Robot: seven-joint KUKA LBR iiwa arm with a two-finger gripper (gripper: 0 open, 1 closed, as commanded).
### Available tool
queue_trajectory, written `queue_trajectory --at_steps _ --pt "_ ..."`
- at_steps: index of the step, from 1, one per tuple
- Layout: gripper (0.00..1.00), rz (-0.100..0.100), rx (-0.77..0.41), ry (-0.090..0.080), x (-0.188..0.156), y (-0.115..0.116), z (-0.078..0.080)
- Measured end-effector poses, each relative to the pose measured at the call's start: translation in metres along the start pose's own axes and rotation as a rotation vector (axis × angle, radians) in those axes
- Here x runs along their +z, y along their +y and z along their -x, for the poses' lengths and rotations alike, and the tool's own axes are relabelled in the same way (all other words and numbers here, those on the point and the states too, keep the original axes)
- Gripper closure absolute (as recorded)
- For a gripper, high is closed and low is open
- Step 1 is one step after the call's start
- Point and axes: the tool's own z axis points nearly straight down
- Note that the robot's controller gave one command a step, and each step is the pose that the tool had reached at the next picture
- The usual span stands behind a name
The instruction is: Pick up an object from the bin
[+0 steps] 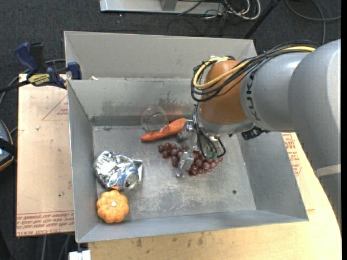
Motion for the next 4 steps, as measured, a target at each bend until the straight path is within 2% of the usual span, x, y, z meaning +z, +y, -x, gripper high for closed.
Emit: queue_trajectory --at_steps 1,2,4 --pt "0.0 -0.005 -0.059 -0.001 -0.0026 0.0033 0.0001" --pt "1.0 -0.002 -0.048 0.005 -0.0038 0.0102 -0.0008" --pt "1.0 -0.002 -0.042 0.006 -0.0052 0.0099 -0.0008"
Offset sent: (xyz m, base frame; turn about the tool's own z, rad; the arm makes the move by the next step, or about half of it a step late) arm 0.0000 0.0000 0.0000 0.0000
